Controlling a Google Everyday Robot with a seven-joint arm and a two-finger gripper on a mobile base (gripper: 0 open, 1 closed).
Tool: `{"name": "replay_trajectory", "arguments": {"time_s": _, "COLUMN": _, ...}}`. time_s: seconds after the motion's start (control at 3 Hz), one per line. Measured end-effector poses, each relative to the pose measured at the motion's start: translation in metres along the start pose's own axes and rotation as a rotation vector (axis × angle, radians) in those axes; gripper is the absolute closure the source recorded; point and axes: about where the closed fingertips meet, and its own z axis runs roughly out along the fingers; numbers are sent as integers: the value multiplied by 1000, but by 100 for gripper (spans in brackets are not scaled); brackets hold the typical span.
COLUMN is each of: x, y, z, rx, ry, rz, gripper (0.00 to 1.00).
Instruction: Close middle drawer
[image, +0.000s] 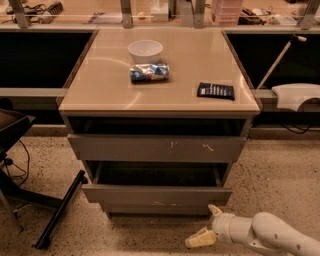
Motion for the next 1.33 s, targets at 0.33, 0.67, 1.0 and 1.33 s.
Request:
{"name": "replay_trajectory", "arguments": {"time_s": 0.33, "x": -35, "y": -37, "z": 24, "rx": 33, "ry": -10, "rz": -7, "gripper": 0}}
{"name": "replay_trajectory", "arguments": {"time_s": 0.67, "x": -34, "y": -36, "z": 23, "rx": 34, "ry": -10, "rz": -7, "gripper": 0}}
{"name": "replay_trajectory", "arguments": {"time_s": 1.0, "x": -69, "y": -72, "z": 41, "rx": 73, "ry": -24, "rz": -6, "gripper": 0}}
{"name": "replay_trajectory", "arguments": {"time_s": 1.33, "x": -65, "y": -67, "z": 36, "rx": 74, "ry": -24, "rz": -6, "gripper": 0}}
